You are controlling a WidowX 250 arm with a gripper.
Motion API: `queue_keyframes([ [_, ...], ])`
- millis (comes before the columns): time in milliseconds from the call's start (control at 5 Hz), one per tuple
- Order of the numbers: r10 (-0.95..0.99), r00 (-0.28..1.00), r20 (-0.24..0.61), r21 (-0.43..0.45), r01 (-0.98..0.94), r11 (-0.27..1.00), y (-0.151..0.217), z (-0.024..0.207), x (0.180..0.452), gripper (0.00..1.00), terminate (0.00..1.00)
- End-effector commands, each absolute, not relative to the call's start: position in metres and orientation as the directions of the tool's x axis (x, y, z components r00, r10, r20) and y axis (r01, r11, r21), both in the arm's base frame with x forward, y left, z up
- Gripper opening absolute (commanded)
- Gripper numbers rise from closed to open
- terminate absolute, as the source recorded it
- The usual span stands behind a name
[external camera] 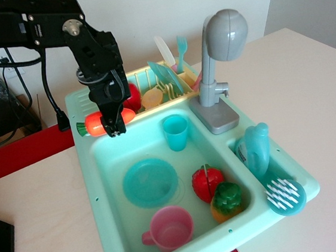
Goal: Put carrot on plate
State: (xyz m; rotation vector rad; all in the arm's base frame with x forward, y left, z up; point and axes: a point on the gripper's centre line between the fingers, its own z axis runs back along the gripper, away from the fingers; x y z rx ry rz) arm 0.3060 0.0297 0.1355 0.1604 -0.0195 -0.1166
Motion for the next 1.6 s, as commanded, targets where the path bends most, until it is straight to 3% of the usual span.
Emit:
queue_keyframes([
  [0, -0.163, 0.984, 0.075, 0.153, 0.15, 0.977, -0.001, 0.15, 0.321, 0.0, 0.0],
  [400, -0.214, 0.976, 0.035, 0.134, 0.208, 0.969, -0.036, 0.118, 0.323, 0.0, 0.0],
  [800, -0.19, 0.982, -0.004, 0.158, 0.188, 0.969, -0.034, 0.084, 0.325, 0.0, 0.0],
  [1000, -0.178, 0.984, 0.003, 0.159, 0.176, 0.972, -0.035, 0.079, 0.33, 0.0, 0.0],
  [1200, -0.164, 0.986, 0.039, 0.133, 0.158, 0.978, -0.034, 0.089, 0.332, 1.0, 0.0],
  [1400, -0.136, 0.989, 0.057, 0.127, 0.128, 0.984, -0.028, 0.101, 0.326, 1.0, 0.0],
])
